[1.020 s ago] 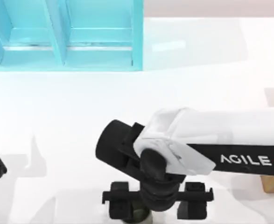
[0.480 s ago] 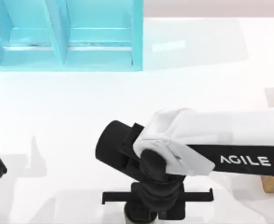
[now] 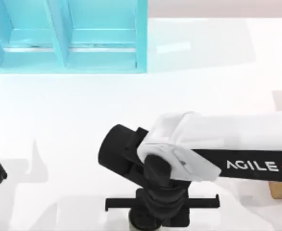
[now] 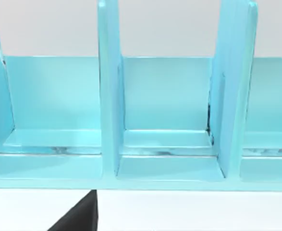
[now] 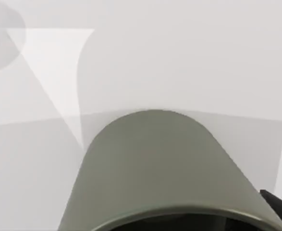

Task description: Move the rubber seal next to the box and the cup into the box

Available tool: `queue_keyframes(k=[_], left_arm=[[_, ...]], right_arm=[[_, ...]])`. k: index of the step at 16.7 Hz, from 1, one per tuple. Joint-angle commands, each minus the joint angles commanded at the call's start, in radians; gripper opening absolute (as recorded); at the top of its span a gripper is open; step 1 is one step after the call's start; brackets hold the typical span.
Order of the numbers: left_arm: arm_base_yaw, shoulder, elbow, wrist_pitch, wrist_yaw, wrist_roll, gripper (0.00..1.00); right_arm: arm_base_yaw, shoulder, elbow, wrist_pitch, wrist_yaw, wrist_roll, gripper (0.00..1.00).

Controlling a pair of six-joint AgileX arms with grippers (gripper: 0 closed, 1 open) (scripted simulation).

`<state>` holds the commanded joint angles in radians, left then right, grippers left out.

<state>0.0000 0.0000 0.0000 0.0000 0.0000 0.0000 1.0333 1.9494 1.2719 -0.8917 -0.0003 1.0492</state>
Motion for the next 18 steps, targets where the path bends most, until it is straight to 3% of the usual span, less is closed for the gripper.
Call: queue_keyframes(k=[4, 12, 18], left_arm=[[0.0, 0.0, 0.0, 0.0, 0.0, 0.0, 1.0], [0.0, 0.0, 0.0, 0.0, 0.0, 0.0, 1.0], [0.0, 0.0, 0.0, 0.0, 0.0, 0.0, 1.0]], right_arm=[[-0.017, -0.041, -0.007, -0.034, 0.0, -0.026, 0.0], [-0.172, -0.378, -0.066, -0.31, -0.001, -0.177, 0.0], [-0.185, -0.403, -0.066, -0.335, 0.0, -0.192, 0.0]])
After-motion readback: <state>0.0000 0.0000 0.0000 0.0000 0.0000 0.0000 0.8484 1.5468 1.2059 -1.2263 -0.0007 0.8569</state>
